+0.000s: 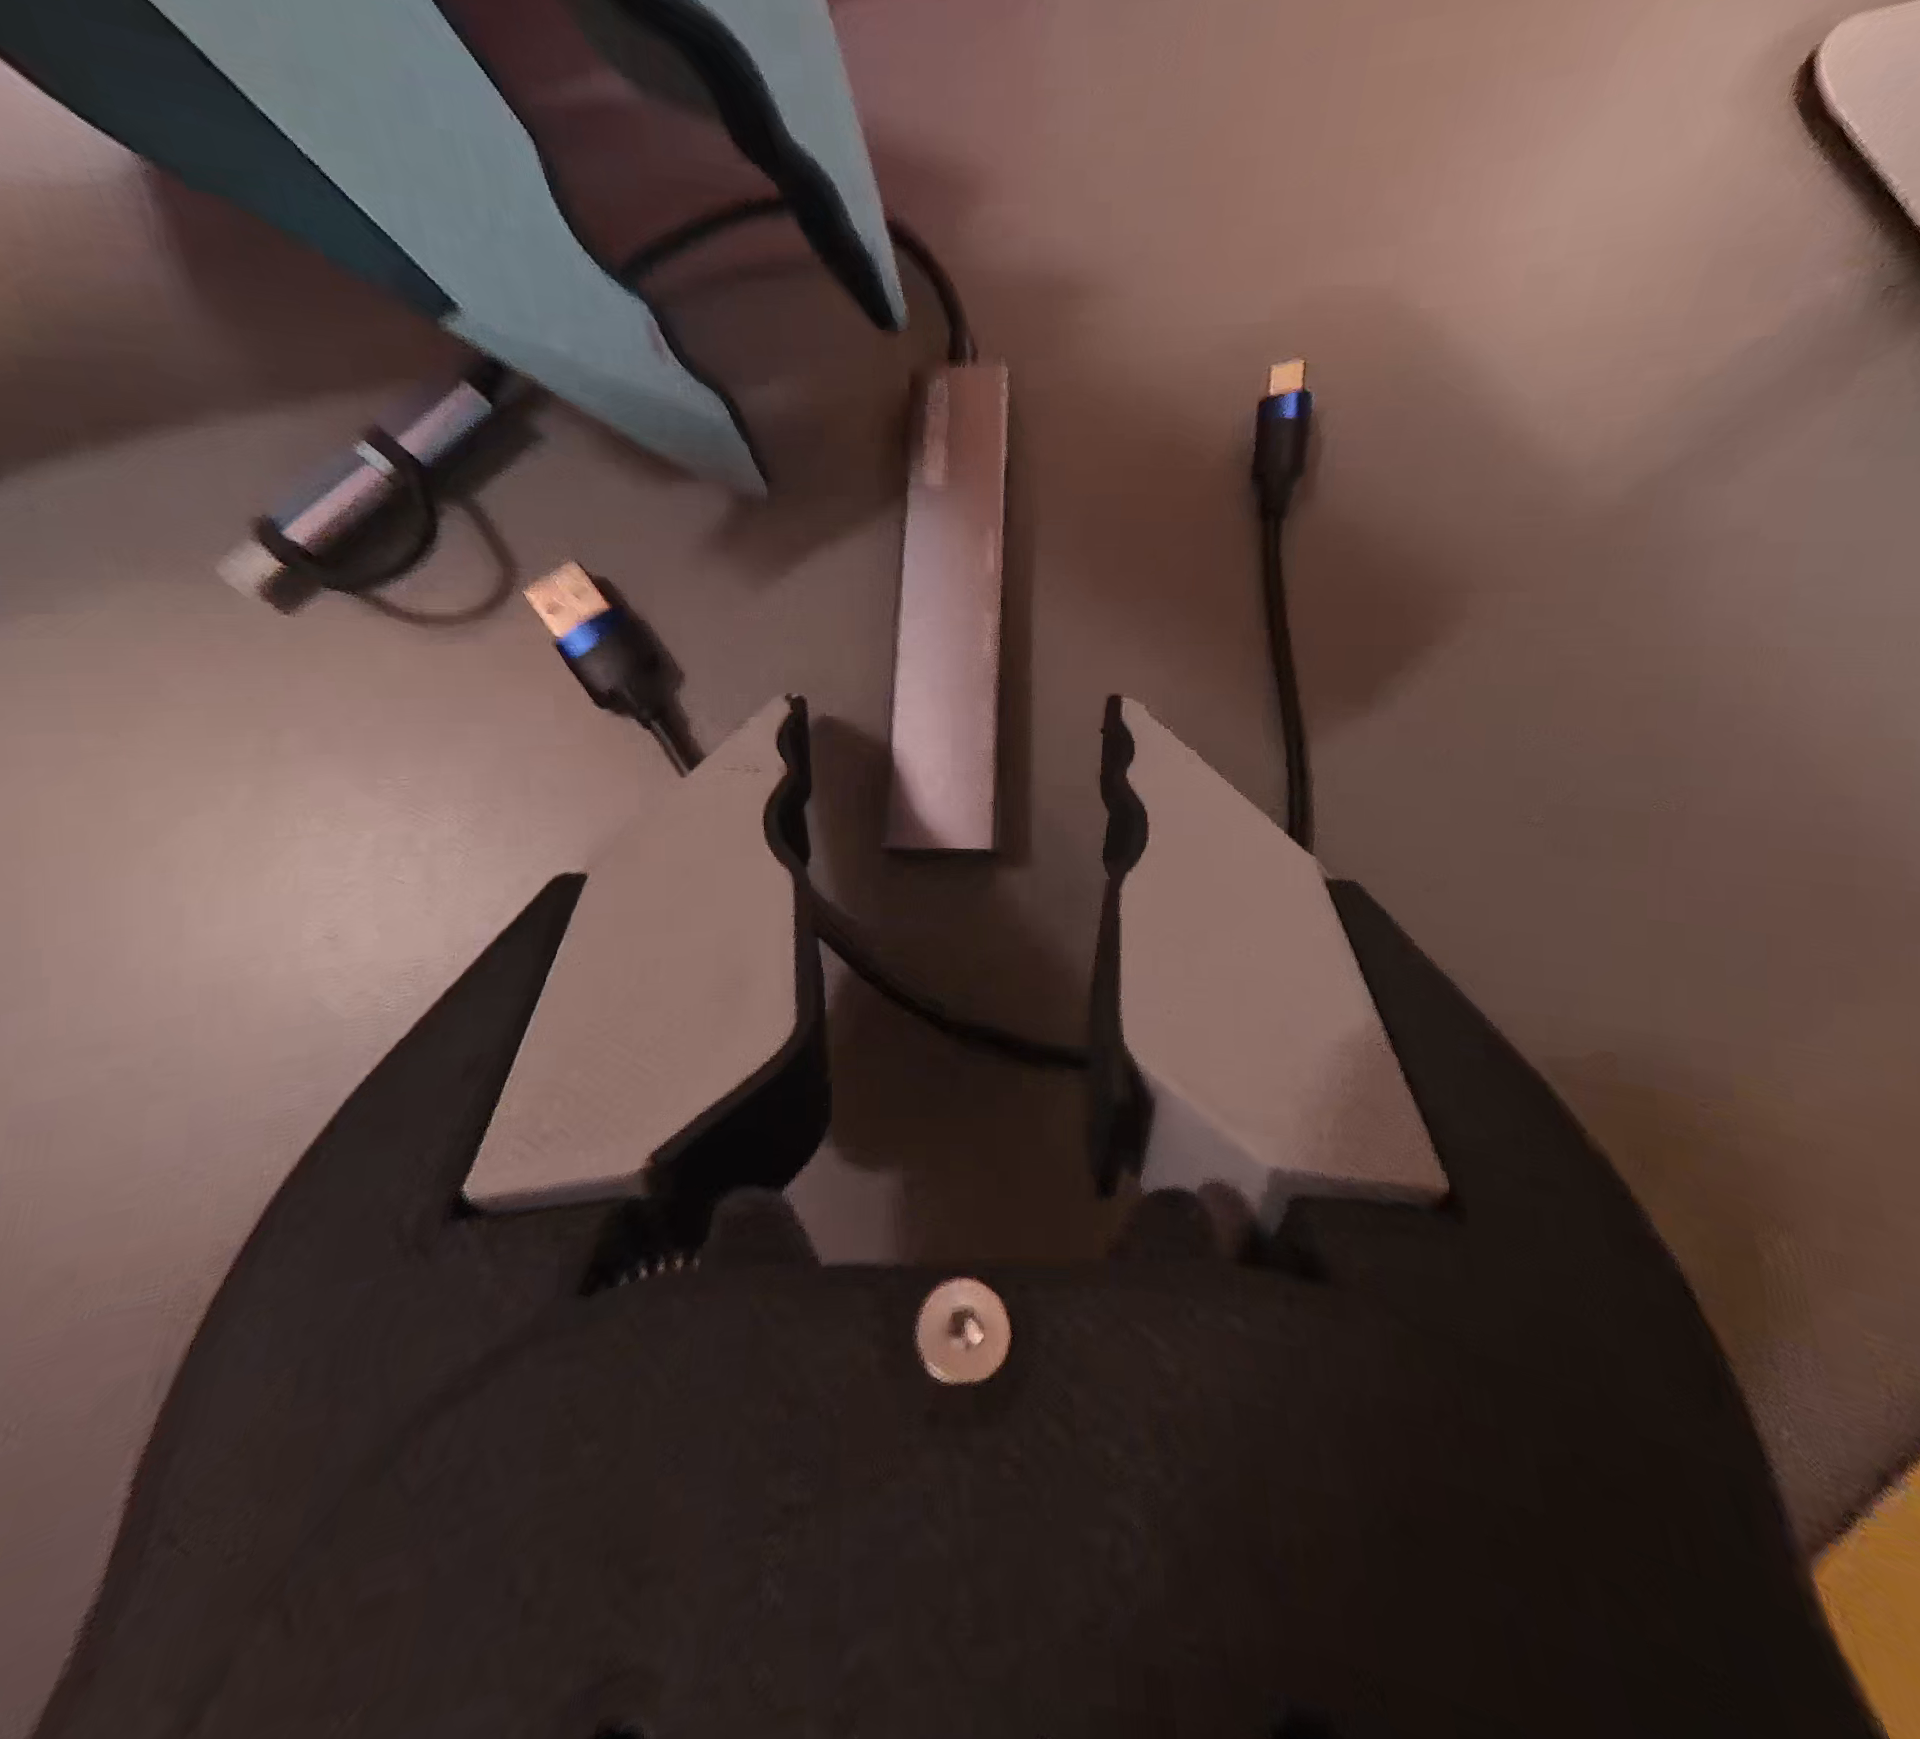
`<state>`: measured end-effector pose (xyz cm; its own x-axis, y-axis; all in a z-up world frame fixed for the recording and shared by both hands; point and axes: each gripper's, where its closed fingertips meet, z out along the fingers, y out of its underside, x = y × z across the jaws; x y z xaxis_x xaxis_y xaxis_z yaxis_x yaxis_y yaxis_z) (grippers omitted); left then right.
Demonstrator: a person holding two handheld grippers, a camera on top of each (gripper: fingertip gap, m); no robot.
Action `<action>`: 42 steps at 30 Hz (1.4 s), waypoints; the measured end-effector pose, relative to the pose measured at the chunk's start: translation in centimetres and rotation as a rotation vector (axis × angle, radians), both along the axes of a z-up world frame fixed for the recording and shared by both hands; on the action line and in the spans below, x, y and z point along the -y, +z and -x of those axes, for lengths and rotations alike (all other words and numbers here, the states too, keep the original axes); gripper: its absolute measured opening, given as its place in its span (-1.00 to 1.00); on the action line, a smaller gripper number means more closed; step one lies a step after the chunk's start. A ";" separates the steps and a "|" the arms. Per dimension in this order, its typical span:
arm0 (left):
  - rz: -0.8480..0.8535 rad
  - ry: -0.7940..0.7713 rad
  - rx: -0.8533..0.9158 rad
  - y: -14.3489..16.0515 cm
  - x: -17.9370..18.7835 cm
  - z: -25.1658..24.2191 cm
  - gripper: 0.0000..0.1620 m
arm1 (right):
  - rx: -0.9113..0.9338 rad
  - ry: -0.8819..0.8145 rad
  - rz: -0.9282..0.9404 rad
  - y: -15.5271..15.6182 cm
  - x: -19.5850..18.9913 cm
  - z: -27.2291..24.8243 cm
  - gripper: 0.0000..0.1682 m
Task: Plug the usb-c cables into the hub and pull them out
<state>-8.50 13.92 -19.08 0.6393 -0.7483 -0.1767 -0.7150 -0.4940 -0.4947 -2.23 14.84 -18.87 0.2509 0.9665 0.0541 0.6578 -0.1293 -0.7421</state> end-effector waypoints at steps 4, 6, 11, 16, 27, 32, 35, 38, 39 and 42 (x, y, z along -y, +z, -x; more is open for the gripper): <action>-0.045 0.077 0.002 0.8 -0.1 1.1 -0.53 | 0.016 -0.005 -0.066 -0.2 -0.4 0.3 -0.39; -0.060 0.095 0.038 1.7 -0.2 1.0 -0.55 | 0.015 0.041 -0.013 -0.4 0.4 0.4 -0.77; -0.081 0.093 0.099 3.1 -1.4 0.5 -0.54 | 0.024 0.093 -0.071 0.0 0.8 0.3 -0.78; -0.019 -0.019 -0.032 1.9 -1.3 0.5 -0.45 | -0.046 0.132 -0.219 2.3 1.4 0.8 -0.78; 0.060 -0.275 -0.013 -0.2 0.2 -2.7 -0.60 | -0.047 0.189 -0.234 2.2 2.2 0.7 -0.78; -0.186 -0.294 -0.132 0.2 0.5 -2.3 -0.66 | -0.051 0.195 -0.199 1.9 2.4 0.8 -0.78; -0.459 -0.290 -0.373 1.1 0.5 -1.1 -0.69 | -0.056 0.197 -0.164 1.6 2.6 1.0 -0.72; -0.722 -0.331 -0.569 2.8 1.4 -1.2 -0.69 | -0.058 0.207 -0.105 1.2 3.0 1.3 -0.61; -0.771 -0.355 -0.599 3.2 1.9 -1.5 -0.70 | -0.070 0.217 -0.094 1.2 3.2 1.4 -0.61; -0.864 -0.376 -0.620 4.4 3.1 -2.1 -0.70 | -0.143 0.269 -0.022 2.1 4.5 1.9 -0.75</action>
